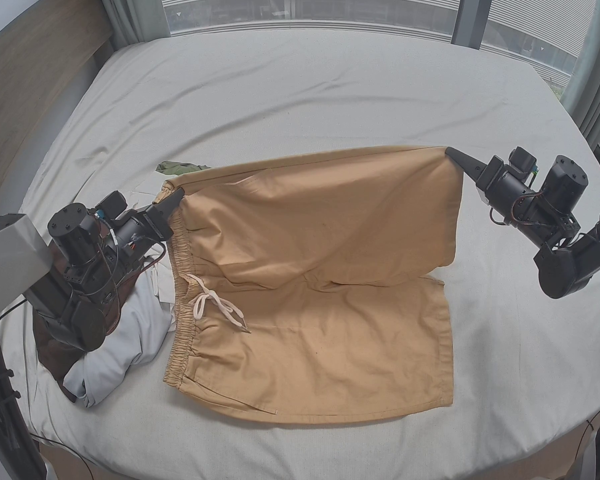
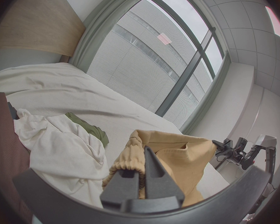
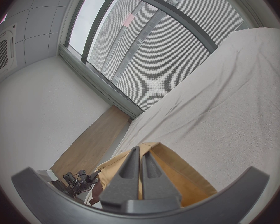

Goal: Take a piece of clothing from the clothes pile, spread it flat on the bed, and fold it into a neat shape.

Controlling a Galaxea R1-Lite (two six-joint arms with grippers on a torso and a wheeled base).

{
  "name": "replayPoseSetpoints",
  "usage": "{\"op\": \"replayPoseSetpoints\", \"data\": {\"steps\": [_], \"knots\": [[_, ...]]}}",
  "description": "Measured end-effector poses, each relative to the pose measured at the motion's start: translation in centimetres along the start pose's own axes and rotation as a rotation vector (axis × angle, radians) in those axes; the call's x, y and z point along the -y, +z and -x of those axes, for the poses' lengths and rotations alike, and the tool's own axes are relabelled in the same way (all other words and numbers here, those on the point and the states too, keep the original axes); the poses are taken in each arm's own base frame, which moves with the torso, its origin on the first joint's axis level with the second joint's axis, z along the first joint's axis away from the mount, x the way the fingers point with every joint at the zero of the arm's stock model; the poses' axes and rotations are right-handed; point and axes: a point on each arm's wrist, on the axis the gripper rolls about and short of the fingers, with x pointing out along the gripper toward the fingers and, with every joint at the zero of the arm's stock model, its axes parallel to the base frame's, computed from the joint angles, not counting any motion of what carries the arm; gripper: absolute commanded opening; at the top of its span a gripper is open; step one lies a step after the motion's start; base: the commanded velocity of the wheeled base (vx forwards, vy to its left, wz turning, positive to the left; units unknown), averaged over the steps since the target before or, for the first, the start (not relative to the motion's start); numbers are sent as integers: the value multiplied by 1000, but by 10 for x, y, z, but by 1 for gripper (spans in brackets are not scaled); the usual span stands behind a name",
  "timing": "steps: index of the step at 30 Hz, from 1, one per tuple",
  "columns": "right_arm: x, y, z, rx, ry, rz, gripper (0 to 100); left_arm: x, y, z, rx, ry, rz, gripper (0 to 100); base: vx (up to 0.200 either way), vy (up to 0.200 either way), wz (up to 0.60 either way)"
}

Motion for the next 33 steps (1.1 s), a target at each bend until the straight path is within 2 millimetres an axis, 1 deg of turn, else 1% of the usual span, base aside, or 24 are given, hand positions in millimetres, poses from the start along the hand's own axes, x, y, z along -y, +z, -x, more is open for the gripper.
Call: {"op": "replayPoseSetpoints", "data": {"steps": [17,21,22,23,24,30,33], "knots": [[42,-7,-30,29,2,17,0,-16,-13,-29,45,3,-5,0,0,0,0],[49,-10,-36,30,4,18,0,-20,-16,-34,54,6,-5,0,0,0,0],[50,-11,-37,28,2,17,0,-21,-17,-35,54,6,-3,100,0,0,0],[52,-12,-38,25,-1,14,0,-21,-17,-35,53,6,-1,100,0,0,0],[53,-13,-38,21,-4,11,100,-22,-18,-36,53,6,3,100,0,0,0],[56,-12,-42,33,-4,15,100,-22,-21,-37,46,-2,40,100,0,0,0],[57,-14,-40,32,-8,14,100,-22,-20,-38,51,-1,56,100,0,0,0]]}}
